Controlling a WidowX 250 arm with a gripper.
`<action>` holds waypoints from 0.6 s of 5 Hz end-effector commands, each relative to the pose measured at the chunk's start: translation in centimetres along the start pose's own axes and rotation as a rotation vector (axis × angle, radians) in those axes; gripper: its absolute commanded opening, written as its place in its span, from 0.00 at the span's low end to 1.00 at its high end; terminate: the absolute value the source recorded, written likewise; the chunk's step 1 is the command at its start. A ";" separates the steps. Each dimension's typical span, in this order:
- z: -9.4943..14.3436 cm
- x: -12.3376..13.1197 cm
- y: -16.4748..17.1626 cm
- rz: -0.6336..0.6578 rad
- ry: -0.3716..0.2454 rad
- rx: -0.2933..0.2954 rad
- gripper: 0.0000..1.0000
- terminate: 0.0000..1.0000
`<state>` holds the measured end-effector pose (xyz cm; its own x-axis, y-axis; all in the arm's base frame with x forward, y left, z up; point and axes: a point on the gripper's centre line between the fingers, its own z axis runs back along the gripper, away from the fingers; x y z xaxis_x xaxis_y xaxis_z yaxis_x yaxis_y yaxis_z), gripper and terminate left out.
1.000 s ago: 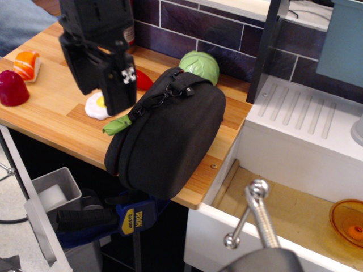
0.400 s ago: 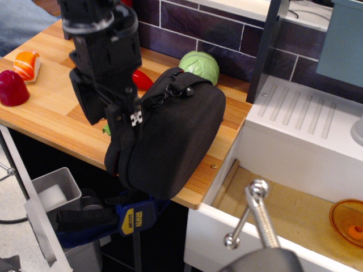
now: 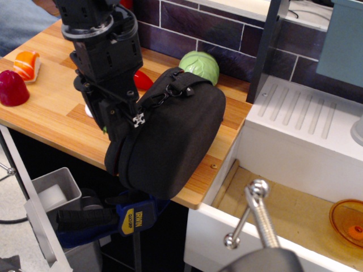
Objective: Zip zipper bag
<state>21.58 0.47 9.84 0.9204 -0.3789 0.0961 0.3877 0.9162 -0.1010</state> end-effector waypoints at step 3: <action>-1.0 -5.0 -1.0 -0.009 0.103 -0.010 0.00 0.00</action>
<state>16.54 0.64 8.11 0.9195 -0.3931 0.0023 0.3907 0.9130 -0.1174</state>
